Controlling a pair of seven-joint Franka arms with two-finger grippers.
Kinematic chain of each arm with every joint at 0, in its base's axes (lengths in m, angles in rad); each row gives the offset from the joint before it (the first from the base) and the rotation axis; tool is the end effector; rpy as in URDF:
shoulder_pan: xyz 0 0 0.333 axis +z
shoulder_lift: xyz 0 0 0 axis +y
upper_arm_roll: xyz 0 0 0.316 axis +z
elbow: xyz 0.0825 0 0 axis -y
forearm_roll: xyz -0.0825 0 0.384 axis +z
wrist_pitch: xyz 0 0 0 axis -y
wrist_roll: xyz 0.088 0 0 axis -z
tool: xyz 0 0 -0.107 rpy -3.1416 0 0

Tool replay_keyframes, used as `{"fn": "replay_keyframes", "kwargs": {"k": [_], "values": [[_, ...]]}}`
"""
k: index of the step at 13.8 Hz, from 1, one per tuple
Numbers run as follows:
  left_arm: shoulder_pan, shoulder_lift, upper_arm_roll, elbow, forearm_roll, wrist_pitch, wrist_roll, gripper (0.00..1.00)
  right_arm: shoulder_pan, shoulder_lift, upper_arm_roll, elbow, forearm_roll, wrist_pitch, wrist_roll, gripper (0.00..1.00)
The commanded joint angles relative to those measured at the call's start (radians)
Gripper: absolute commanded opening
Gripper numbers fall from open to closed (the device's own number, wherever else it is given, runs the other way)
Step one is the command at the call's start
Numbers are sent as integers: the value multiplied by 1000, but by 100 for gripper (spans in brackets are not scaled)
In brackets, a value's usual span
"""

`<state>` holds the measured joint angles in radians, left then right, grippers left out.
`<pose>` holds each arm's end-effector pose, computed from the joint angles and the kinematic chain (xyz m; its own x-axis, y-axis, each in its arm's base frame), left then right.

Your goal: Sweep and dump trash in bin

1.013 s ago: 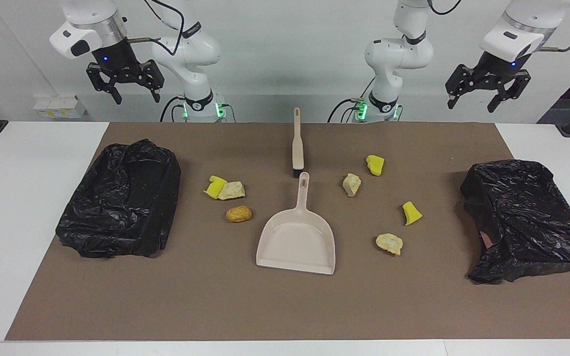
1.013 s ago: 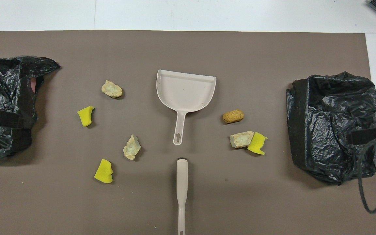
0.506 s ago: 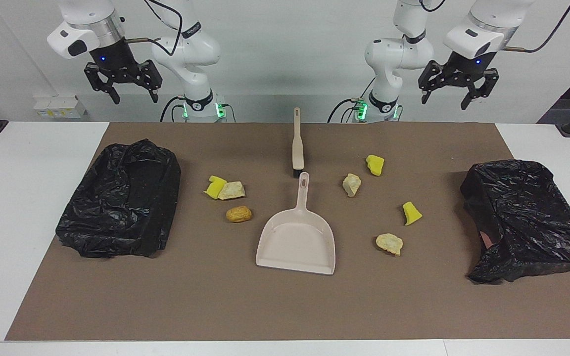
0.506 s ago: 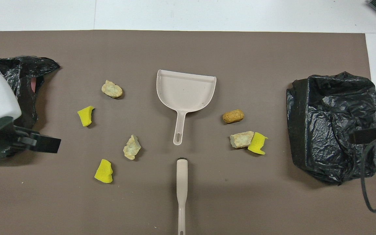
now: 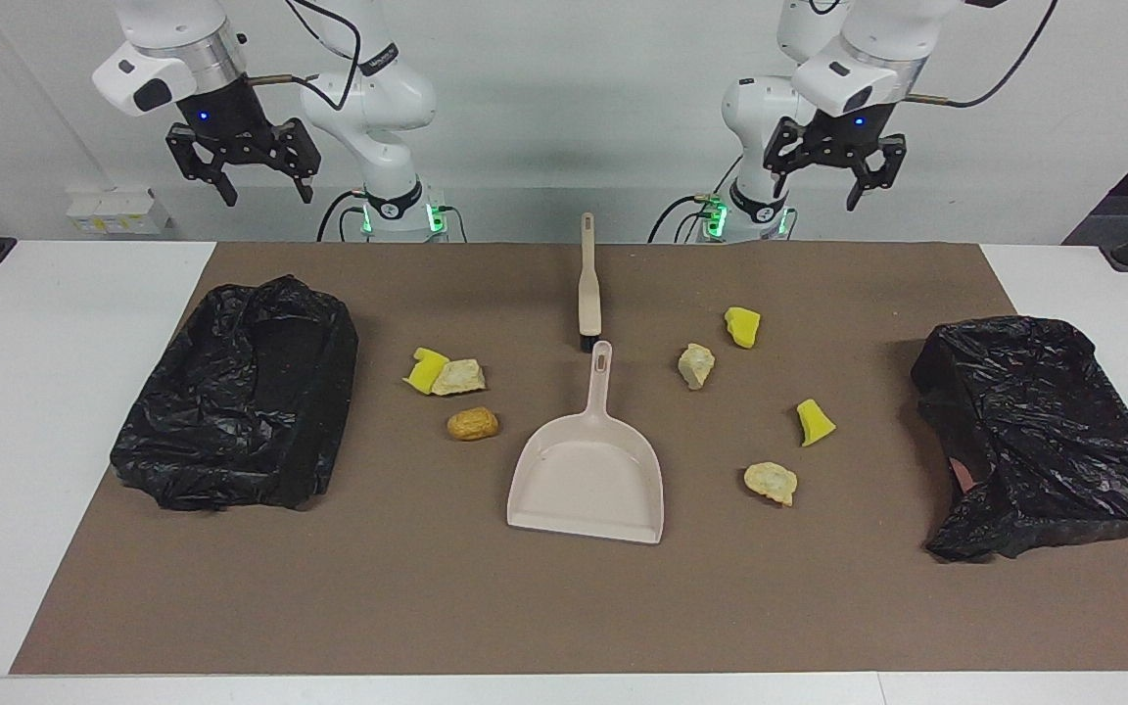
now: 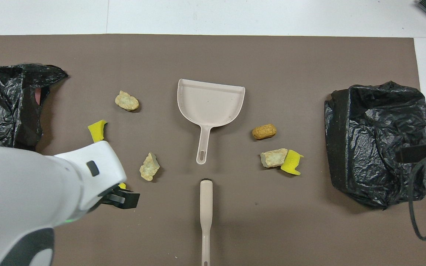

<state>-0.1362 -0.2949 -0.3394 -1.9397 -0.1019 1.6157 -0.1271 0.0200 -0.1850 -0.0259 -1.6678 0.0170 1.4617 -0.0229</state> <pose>0.4005 -0.2396 0.5946 0.9464 -0.3198 -0.0448 -0.3201 -0.9474 -0.0011 0.4840 -0.0023 0.6659 0.9996 0.0194 -0.0206 0.0189 -0.9996 -0.0222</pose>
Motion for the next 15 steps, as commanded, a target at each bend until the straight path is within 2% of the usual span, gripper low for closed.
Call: {"fn": "replay_keyframes", "kwargs": {"k": [1, 7, 10, 13, 15], "values": [[-3, -46, -85, -148, -45, 114, -77, 100, -14, -13, 6, -9, 6, 5, -20, 100], [-5, -47, -268, -329, -171, 295, -190, 100, -12, -16, 8, -12, 4, 8, -15, 100], [-3, 2, -409, -411, -174, 436, -297, 100, -11, -16, 6, -13, 4, 9, -12, 100], [-5, 26, -530, -450, -218, 490, -342, 100, -11, -16, 6, -24, 1, 12, -15, 100], [-5, 29, -572, -484, -275, 552, -370, 92, -11, -16, 6, -29, 0, 12, -15, 100]]}}
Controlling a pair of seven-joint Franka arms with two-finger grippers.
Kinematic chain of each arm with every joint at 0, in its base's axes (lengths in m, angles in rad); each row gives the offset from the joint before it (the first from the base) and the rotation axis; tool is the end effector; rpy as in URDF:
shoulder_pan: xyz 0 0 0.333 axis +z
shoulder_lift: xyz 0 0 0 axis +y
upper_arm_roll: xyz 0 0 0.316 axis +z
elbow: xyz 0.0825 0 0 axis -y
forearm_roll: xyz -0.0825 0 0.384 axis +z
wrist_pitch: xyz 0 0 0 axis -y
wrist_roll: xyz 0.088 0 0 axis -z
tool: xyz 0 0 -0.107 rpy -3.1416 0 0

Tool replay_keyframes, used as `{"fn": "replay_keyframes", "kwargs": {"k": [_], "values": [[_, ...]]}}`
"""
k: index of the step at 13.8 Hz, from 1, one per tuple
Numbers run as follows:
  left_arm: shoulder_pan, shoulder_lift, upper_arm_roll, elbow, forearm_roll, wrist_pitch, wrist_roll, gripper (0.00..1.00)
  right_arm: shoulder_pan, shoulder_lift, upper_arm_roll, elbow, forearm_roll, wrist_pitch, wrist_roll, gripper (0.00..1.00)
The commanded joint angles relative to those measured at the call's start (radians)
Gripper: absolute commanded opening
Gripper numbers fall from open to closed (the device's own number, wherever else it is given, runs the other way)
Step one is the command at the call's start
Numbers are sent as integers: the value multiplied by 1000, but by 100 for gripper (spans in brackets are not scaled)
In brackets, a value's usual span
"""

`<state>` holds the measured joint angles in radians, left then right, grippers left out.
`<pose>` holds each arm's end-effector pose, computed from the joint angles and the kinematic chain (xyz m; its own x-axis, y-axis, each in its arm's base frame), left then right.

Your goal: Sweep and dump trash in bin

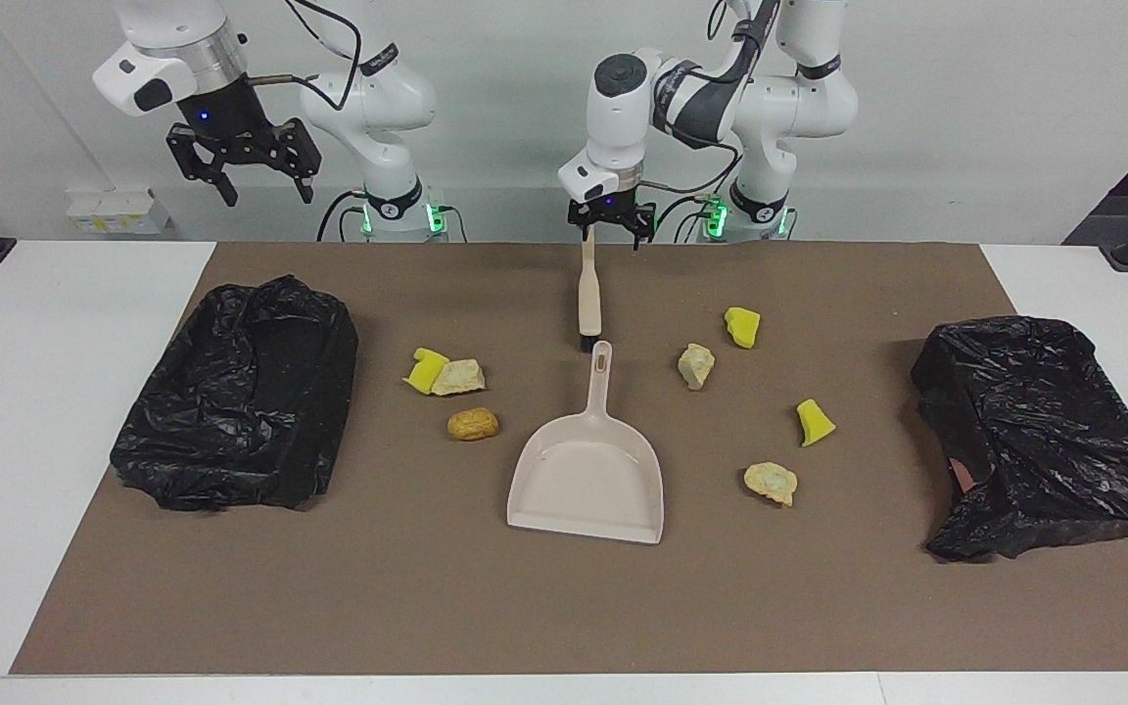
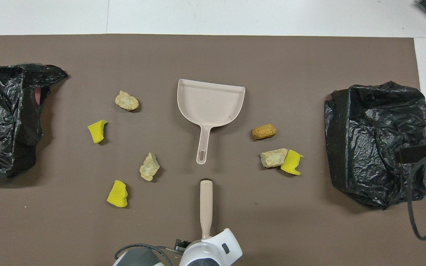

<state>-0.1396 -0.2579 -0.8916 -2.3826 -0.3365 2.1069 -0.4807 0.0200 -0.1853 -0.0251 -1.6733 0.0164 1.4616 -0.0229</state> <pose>0.2238 -0.4059 0.3744 0.9368 -0.3288 -0.1196 -0.3291 -0.9441 0.0175 0.4839 -0.0019 0.6635 0.9995 0.0201 -0.0259 0.0196 -0.9996 -0.0216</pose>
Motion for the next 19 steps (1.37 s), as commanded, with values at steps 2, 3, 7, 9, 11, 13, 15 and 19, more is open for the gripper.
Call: {"fn": "replay_keyframes", "kwargs": {"k": [2, 3, 7, 9, 11, 13, 15, 19], "values": [[-2, 40, -46, -46, -42, 71, -80, 76, -11, -16, 7, -23, 0, 13, -18, 100], [0, 46, -47, -44, -42, 82, -85, 70, -9, -16, 7, -23, 2, 11, -22, 100], [2, 57, -46, -50, -42, 85, -84, 35, -5, -16, 7, -23, 2, 13, -23, 100], [12, 55, -43, -46, -33, 68, -76, 8, 0, -5, 7, -23, 2, 14, -11, 100], [20, 40, -34, -38, -24, 24, -50, 0, 0, 4, 11, -23, 2, 57, -12, 100], [38, 16, 9, -15, 9, -42, 13, 0, 0, 10, 39, -22, 4, 63, -3, 100], [26, -12, 124, 12, 94, -143, 112, 0, 0, 12, 63, -14, 2, 63, 12, 100], [28, -34, 357, 58, 226, -191, 368, 0, 53, 49, 93, 7, -4, 46, 104, 100]]}}
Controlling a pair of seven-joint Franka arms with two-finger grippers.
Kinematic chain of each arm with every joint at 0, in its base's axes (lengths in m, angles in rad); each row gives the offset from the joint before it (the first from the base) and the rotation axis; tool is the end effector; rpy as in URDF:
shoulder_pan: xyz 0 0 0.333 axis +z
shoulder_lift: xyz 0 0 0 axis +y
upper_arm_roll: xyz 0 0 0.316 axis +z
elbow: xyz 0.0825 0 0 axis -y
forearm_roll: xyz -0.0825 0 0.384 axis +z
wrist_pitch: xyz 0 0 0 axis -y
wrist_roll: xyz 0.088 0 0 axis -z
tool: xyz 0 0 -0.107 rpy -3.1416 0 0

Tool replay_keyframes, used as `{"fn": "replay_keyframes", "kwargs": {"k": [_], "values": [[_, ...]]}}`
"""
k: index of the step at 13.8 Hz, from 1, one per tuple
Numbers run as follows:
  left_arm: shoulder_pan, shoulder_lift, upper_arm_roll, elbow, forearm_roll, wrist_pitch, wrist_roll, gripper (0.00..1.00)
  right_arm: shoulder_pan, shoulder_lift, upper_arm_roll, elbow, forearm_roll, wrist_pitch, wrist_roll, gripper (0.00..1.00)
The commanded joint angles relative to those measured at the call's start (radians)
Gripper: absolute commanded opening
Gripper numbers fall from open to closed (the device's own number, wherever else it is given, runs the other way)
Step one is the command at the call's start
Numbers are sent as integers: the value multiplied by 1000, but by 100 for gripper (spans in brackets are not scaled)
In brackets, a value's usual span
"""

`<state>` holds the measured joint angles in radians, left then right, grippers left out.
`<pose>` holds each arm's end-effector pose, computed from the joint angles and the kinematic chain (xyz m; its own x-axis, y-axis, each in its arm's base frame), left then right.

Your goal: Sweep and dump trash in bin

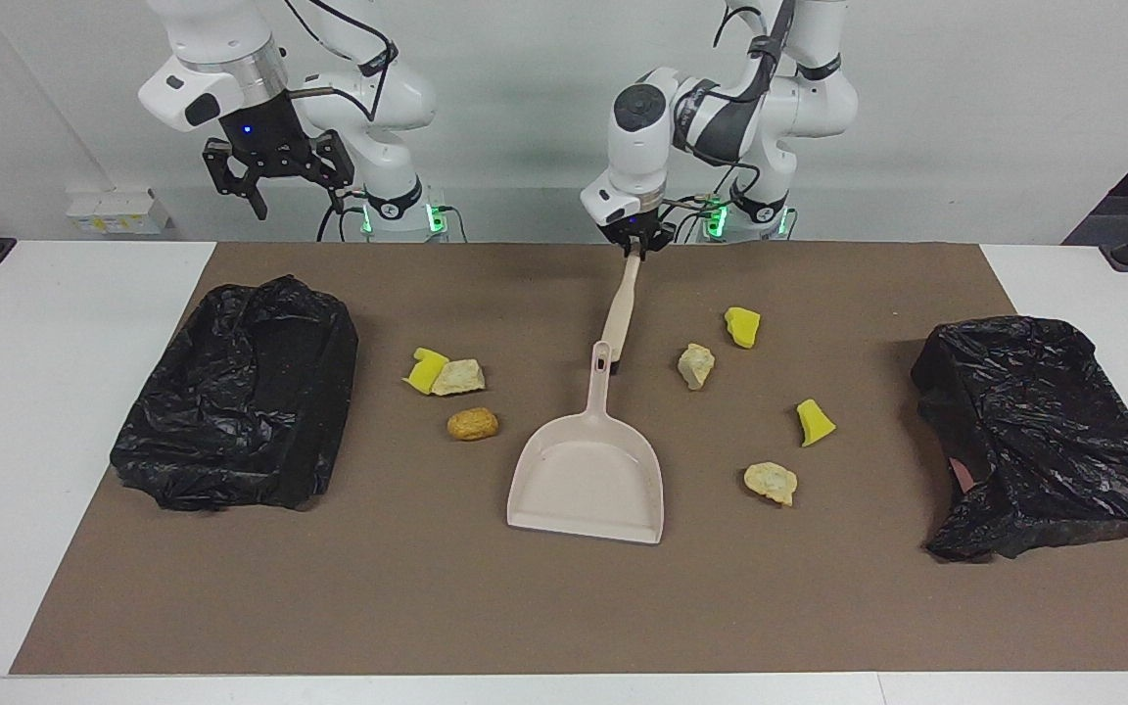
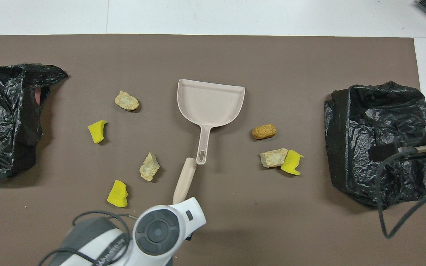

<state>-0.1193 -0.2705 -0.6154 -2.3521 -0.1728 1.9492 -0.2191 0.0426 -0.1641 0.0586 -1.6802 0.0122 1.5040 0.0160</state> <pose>0.3227 -0.3115 0.4030 0.9073 -0.3863 -0.1661 -0.3983 -0.9162 -0.0451 0.4925 0.0541 0.6534 0.9963 0.0850 -0.0124 0.0850 -0.9964 -0.0024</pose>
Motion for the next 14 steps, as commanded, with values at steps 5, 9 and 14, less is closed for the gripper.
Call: {"fn": "replay_keyframes", "kwargs": {"k": [5, 9, 14], "values": [[41, 111, 287, 161, 251, -16, 351, 0, 241, 269, 17, 123, 6, 154, 418, 100], [40, 158, 442, 205, 253, 98, 484, 0, 377, 510, 17, 224, 5, 327, 619, 100], [41, 270, 571, 292, 243, 262, 707, 0, 500, 692, 15, 229, 2, 554, 720, 100]]}}
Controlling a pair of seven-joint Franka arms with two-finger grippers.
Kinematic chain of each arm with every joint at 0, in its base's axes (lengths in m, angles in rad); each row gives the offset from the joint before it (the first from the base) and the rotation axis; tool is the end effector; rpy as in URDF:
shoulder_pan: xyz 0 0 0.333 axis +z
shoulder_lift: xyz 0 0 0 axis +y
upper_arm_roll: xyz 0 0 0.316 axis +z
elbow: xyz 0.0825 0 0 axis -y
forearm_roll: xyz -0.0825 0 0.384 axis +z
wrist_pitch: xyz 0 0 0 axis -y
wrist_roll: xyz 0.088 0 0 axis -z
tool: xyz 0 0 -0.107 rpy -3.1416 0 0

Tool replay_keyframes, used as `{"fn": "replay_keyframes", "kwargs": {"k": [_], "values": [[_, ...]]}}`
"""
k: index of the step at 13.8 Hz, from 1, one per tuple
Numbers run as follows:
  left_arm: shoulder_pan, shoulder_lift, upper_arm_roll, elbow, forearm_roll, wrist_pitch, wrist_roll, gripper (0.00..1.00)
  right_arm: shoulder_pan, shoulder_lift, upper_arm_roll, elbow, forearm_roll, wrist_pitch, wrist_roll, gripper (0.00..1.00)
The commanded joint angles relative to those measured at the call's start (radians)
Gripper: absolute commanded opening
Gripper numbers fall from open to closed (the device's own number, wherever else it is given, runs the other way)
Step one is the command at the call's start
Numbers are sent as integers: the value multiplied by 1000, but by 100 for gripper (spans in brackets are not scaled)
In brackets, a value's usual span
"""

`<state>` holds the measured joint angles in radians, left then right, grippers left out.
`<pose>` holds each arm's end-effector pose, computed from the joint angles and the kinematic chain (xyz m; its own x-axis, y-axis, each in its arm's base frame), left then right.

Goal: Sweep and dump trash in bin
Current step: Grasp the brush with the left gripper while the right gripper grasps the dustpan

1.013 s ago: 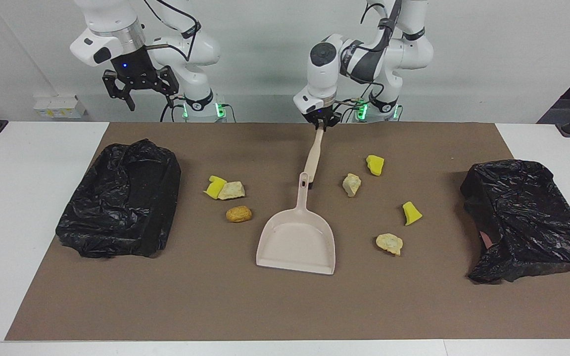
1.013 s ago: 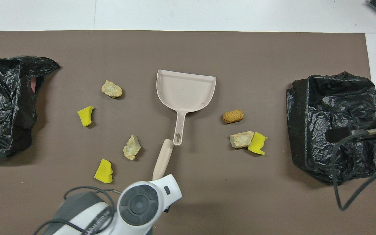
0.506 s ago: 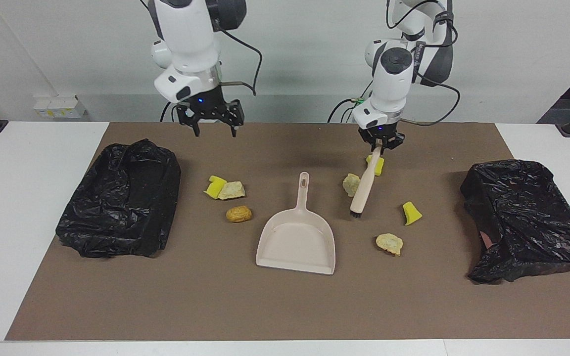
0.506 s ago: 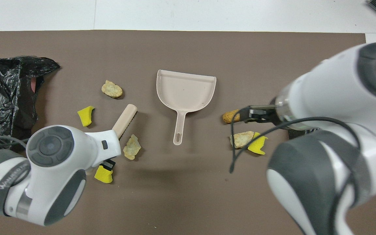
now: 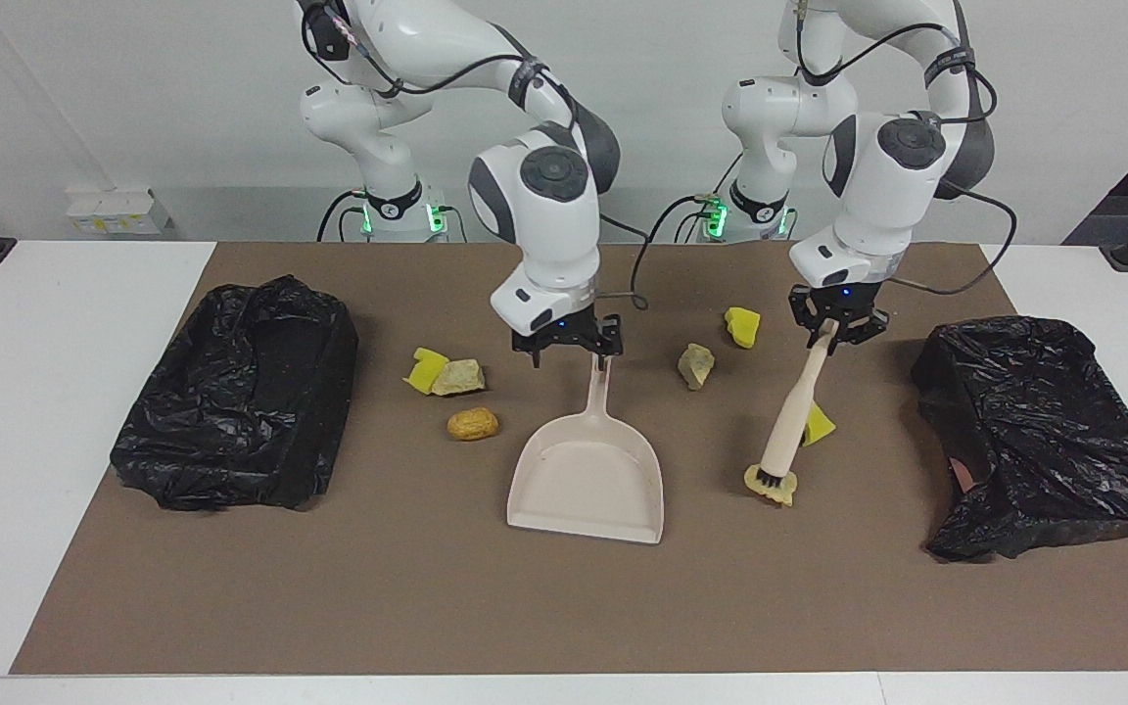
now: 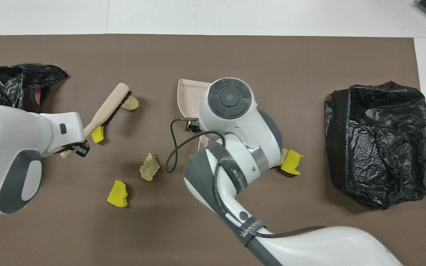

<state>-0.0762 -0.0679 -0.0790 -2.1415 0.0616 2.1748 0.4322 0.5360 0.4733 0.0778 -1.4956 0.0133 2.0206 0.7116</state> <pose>0.5294 -0.0810 0.4435 0.8103 -0.5823 0.0657 -0.5757 -0.8120 -0.0956 0.5739 0.3951 0.4024 0.9936 -0.1128 0.0087 -0.1119 -0.9912 -0.0705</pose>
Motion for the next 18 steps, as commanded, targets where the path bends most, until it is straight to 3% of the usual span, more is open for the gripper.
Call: {"fn": "replay_keyframes", "kwargs": {"k": [1, 4, 8, 11, 12, 13, 14, 16, 18], "values": [[-2, 116, 53, 130, 6, 42, 65, 0, 13, 53, -4, 22, -10, 30, 16, 100], [0, 253, 94, 244, 6, 46, 136, 0, 13, 38, -4, -53, -6, 49, -9, 100], [18, 292, 107, 233, -20, 79, 230, 0, 19, 16, -3, -89, 11, 47, -18, 97], [21, 312, 107, 218, -22, 77, 223, 0, 21, -1, 13, -123, 33, 73, -11, 67], [23, 309, 107, 210, -20, 76, 221, 0, 21, -2, 13, -124, 34, 64, -15, 43], [26, 307, 107, 200, -20, 71, 220, 0, 21, -2, 13, -120, 36, 58, -11, 0], [24, 307, 107, 181, -22, 76, 212, 1, 22, -2, 13, -117, 39, 53, 2, 0], [26, 307, 107, 173, -22, 77, 200, 18, 21, 2, 13, -109, 25, 55, -9, 0], [26, 306, 107, 173, -20, 73, 200, 54, 21, -2, 14, -107, 20, 63, -40, 0]]}}
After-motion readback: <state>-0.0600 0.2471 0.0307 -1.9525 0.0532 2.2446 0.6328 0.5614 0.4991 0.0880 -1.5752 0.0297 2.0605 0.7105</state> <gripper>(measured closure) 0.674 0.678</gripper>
